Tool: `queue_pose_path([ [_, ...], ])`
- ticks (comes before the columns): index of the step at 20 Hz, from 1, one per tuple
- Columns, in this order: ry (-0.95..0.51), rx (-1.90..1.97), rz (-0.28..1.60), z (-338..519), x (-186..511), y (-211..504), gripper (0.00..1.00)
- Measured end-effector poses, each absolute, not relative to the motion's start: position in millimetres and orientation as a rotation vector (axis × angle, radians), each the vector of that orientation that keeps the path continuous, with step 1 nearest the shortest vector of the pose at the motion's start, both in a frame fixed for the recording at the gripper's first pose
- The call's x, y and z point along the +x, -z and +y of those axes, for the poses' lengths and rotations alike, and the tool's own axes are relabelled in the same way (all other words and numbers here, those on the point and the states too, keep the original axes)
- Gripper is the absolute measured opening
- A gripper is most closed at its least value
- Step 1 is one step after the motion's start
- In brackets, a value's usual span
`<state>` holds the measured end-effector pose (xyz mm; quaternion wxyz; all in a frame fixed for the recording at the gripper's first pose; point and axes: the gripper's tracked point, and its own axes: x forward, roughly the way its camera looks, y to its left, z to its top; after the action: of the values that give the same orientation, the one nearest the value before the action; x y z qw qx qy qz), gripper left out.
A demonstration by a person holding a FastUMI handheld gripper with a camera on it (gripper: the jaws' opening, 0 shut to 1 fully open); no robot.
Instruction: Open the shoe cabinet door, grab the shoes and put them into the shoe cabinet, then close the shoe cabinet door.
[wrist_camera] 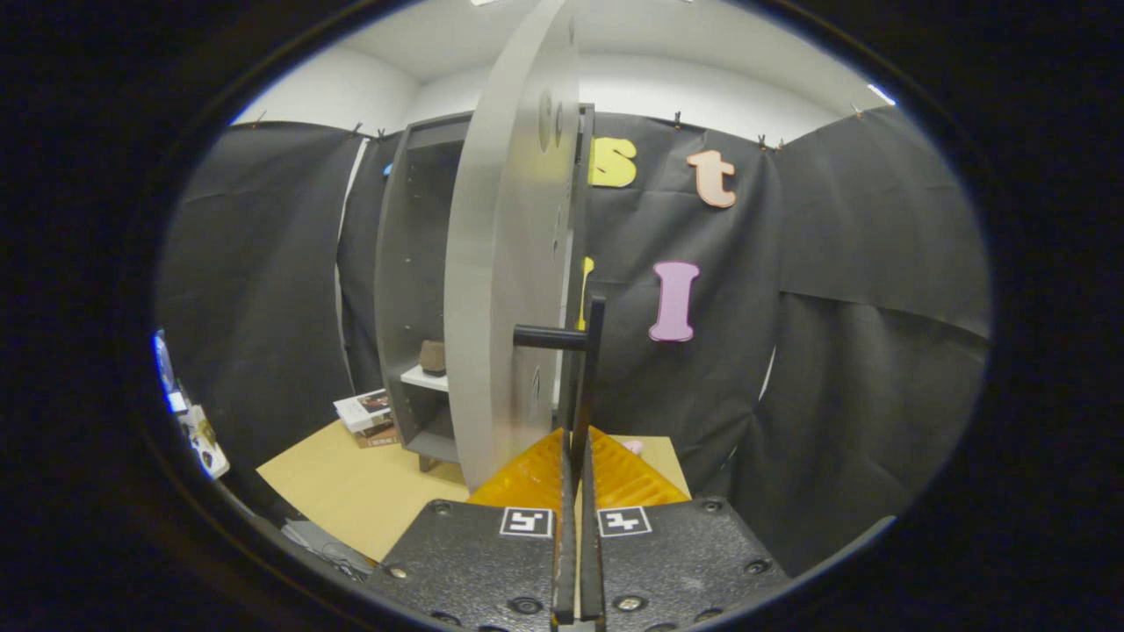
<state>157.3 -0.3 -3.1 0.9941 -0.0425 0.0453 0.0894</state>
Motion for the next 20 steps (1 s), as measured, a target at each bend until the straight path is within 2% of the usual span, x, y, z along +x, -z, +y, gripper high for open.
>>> queue_pose_path([
  [5, -0.237, -0.080, 0.038, -6.6, 147.3, -9.7, 0.08],
  [8, -0.268, -0.053, 0.024, -12.7, 140.2, -11.0, 0.13],
  [10, -0.274, -0.037, 0.019, -19.7, 134.0, -11.0, 0.21],
  [15, -0.213, -0.023, -0.012, -29.5, 112.3, -17.1, 0.74],
  [18, -0.154, -0.035, -0.052, -24.0, 85.5, -28.4, 0.80],
  [19, -0.136, -0.033, -0.064, -17.3, 75.5, -31.6, 0.88],
  [20, -0.122, -0.031, -0.069, -6.8, 64.7, -31.6, 0.89],
])
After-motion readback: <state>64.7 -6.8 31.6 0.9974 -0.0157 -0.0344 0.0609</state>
